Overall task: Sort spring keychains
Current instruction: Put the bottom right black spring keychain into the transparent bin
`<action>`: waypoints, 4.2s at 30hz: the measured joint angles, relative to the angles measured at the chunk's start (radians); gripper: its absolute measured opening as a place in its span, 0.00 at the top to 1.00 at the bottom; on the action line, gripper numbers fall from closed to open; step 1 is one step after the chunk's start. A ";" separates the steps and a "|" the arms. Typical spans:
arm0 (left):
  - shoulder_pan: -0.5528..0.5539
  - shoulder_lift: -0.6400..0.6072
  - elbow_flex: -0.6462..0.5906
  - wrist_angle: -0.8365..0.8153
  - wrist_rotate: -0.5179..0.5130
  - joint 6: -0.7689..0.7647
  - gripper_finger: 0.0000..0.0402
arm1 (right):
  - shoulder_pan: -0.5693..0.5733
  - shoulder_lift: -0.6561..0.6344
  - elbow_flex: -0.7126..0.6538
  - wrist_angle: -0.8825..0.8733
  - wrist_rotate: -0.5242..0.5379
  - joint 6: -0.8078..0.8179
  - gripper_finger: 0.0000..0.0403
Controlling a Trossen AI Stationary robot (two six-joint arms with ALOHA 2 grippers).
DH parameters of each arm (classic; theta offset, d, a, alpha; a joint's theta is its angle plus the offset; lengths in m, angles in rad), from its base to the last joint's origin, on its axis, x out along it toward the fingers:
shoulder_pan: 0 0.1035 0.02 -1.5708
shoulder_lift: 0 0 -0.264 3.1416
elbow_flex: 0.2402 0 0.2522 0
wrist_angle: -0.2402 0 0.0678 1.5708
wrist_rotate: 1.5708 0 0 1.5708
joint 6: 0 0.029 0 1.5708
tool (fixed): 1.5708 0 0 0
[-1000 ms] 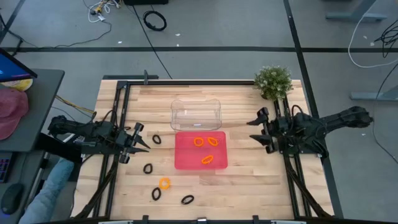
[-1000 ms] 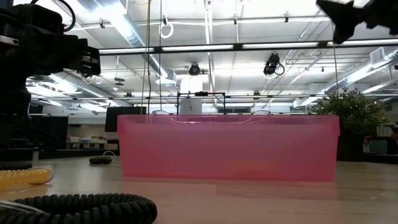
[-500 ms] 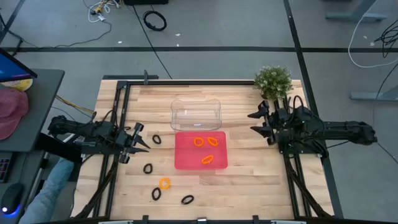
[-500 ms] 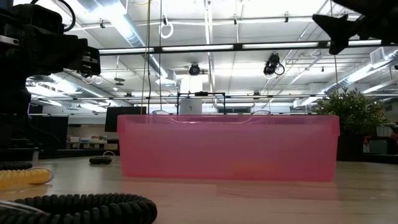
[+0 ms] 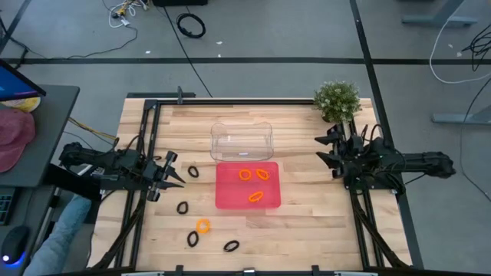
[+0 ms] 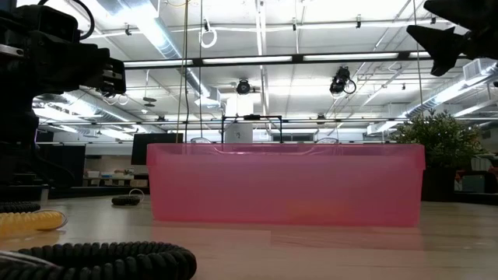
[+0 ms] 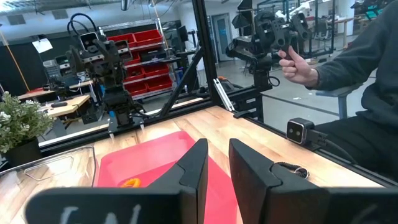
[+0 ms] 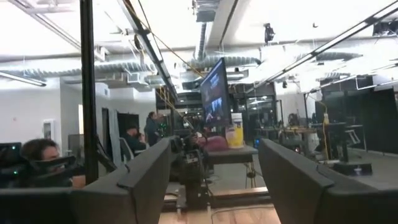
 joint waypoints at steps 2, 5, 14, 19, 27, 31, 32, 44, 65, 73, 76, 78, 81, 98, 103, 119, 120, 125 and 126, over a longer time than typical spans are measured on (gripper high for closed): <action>0.000 0.000 0.000 0.000 0.000 0.000 0.83 | 0.000 -0.040 0.000 -0.036 0.001 0.001 0.39; 0.000 0.000 0.000 0.000 0.000 0.000 0.83 | 0.001 -0.102 0.001 -0.114 0.036 0.003 0.39; 0.000 0.000 0.000 -0.002 0.000 0.000 0.83 | 0.002 -0.196 0.002 -0.285 0.095 0.003 0.39; 0.000 0.000 0.000 -0.003 0.000 0.000 0.83 | 0.002 -0.196 0.002 -0.394 0.095 -0.054 0.39; 0.000 0.000 0.000 -0.003 0.003 0.000 0.83 | 0.002 -0.196 0.002 -0.563 0.096 -0.148 0.39; 0.000 0.000 0.000 -0.003 0.003 0.000 0.83 | 0.002 -0.196 0.002 -0.607 0.096 -0.153 0.39; 0.000 0.000 0.000 -0.003 0.003 0.000 0.83 | 0.002 -0.196 0.002 -0.607 0.096 -0.151 0.39; 0.000 0.000 0.000 0.012 0.000 0.024 0.83 | 0.002 -0.195 0.002 -0.605 0.095 -0.150 0.39; -0.021 0.025 0.000 0.493 0.003 -0.392 0.83 | 0.002 -0.195 0.002 -0.604 0.095 -0.150 0.39; -0.158 0.261 0.000 0.821 0.002 -0.361 0.83 | 0.002 -0.195 0.002 -0.603 0.095 -0.150 0.39; -0.207 0.379 0.033 0.864 -0.028 -0.340 0.83 | 0.002 -0.195 0.002 -0.603 0.095 -0.150 0.39; -0.236 0.457 0.092 0.865 -0.048 -0.329 0.83 | 0.002 -0.195 0.002 -0.603 0.095 -0.150 0.39; -0.282 0.586 0.217 0.817 -0.044 -0.280 0.83 | 0.002 -0.195 0.002 -0.603 0.095 -0.150 0.39; -0.404 1.294 1.119 -0.391 -0.260 -0.312 0.83 | 0.002 -0.195 0.002 -0.603 0.095 -0.150 0.39; -0.369 1.454 1.235 -0.492 -0.306 -0.417 0.83 | 0.002 -0.195 0.002 -0.603 0.095 -0.150 0.39; -0.341 1.782 1.263 -0.456 -0.249 -0.419 0.83 | 0.002 -0.195 0.002 -0.603 0.095 -0.150 0.39; -0.341 1.794 1.263 -0.447 -0.213 -0.419 0.83 | 0.002 -0.195 0.002 -0.603 0.095 -0.150 0.39; -0.341 1.823 1.263 -0.405 -0.125 -0.435 0.83 | 0.002 -0.195 0.002 -0.603 0.095 -0.150 0.39; -0.341 1.826 1.263 -0.397 -0.122 -0.442 0.83 | 0.002 -0.195 0.002 -0.603 0.095 -0.150 0.39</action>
